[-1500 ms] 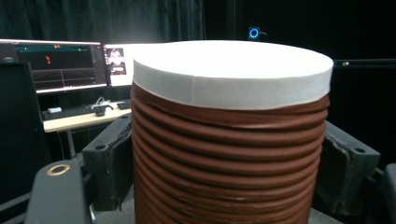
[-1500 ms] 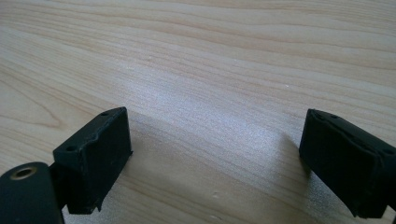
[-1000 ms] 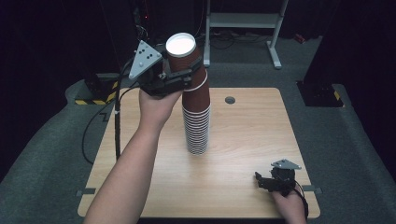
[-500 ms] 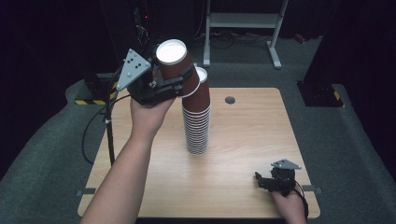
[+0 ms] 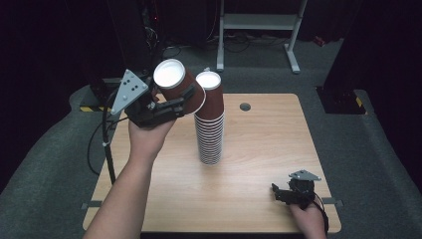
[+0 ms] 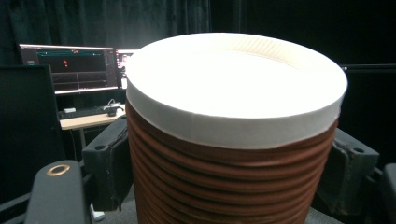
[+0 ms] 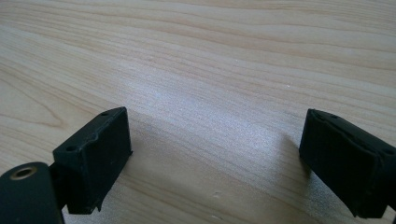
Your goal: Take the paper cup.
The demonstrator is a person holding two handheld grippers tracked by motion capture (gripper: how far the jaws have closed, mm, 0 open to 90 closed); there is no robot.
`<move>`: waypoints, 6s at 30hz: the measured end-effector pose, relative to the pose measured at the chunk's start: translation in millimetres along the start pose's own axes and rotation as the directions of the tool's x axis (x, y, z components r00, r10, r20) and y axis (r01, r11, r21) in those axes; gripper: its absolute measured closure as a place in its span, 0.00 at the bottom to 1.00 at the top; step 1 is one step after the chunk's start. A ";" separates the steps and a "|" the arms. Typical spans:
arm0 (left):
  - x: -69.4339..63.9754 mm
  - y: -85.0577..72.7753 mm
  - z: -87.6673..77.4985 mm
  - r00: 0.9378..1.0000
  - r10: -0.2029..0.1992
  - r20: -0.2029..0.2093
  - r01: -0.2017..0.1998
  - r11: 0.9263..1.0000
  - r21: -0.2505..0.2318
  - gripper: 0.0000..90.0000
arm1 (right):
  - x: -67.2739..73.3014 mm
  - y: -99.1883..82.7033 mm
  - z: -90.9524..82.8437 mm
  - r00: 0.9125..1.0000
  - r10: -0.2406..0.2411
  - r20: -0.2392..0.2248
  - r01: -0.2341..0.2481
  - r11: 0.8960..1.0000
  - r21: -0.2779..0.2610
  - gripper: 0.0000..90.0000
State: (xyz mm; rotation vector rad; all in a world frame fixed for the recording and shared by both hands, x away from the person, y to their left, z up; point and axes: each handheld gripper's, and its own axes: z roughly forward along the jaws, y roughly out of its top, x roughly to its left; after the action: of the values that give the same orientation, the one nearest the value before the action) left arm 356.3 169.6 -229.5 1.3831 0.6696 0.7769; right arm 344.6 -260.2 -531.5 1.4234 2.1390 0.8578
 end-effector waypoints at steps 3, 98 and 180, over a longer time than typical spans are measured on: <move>0.4 -0.5 -3.3 1.000 0.001 -0.001 -0.001 1.000 -0.005 0.22 | 0.0 0.0 0.0 1.000 0.000 0.000 0.000 1.000 0.000 0.10; -85.5 -239.7 45.2 0.774 -0.533 0.341 0.323 0.796 0.512 0.22 | 62.2 -16.8 -41.9 0.981 -0.162 -0.105 0.122 0.940 -0.318 0.33; -79.8 -222.6 37.7 0.753 -0.576 0.317 0.410 0.789 0.459 0.11 | 102.4 -5.6 -56.9 0.950 -0.313 0.010 0.231 0.680 -0.696 0.94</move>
State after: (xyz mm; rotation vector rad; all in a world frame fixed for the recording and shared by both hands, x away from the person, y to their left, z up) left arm 358.7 77.8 -450.6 1.5417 0.7955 -0.1205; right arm 265.0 -181.8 -496.1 0.6555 1.7242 1.4375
